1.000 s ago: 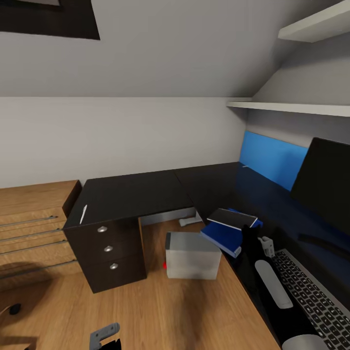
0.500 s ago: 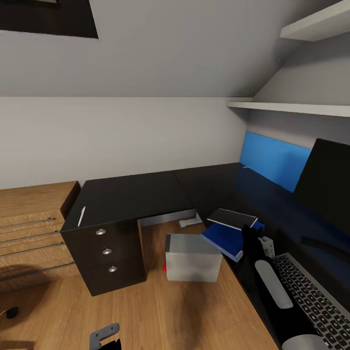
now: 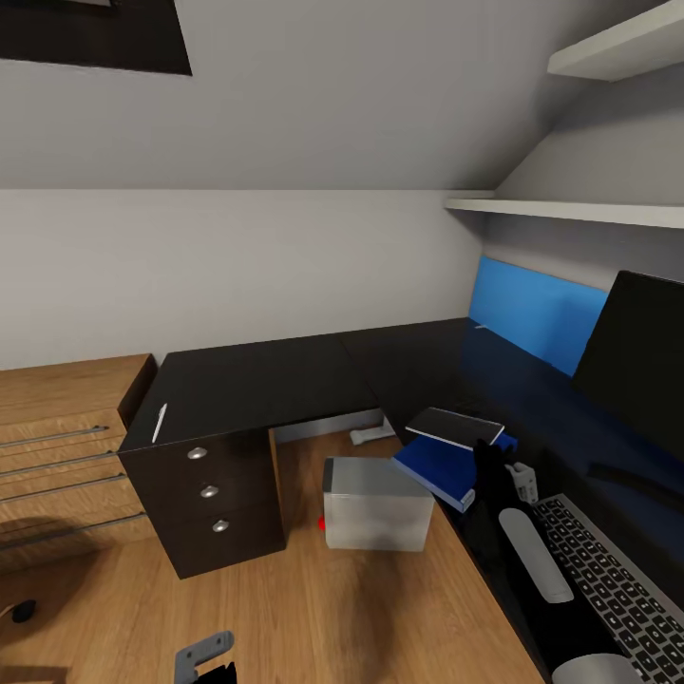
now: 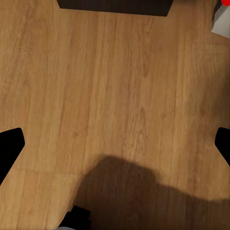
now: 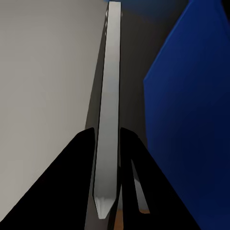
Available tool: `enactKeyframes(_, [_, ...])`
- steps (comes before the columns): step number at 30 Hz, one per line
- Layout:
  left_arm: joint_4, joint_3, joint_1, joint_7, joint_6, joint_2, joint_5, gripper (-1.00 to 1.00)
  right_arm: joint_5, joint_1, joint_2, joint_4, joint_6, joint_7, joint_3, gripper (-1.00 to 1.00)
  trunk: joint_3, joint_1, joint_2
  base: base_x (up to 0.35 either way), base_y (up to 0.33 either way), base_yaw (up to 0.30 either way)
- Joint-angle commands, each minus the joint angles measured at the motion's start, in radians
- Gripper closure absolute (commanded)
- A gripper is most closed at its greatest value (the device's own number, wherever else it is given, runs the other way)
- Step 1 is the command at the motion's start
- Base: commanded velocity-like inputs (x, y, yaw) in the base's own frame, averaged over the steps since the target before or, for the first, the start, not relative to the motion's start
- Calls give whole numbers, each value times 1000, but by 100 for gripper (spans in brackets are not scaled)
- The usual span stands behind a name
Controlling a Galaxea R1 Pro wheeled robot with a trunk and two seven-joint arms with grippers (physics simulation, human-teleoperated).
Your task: In the bedroom, organize the workspace by keeping the computer under the desk, ensuring the monitor is on the desk, placing the keyboard on the desk next to the monitor, placing the mouse on the desk next to the keyboard, moving the folder from the swivel chair onto the desk next to the mouse, stacking the notebook on top of the folder with the pen on top of the notebook, and positioning the swivel chair next to the desk.
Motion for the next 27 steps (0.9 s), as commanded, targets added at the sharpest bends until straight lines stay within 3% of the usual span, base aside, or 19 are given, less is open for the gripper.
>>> enactKeyframes(1, [-2, -2, -1, 7, 3, 1, 4, -100, -10, -1, -1, -1, -7, -1, 3, 100, -1, 0, -1, 0, 0, 0])
enactKeyframes(27, [-2, -1, -1, 7, 3, 1, 3, -100, -9, -1, -2, -1, -9, -42, 3, 100, -1, 0, -1, 0, 0, 0])
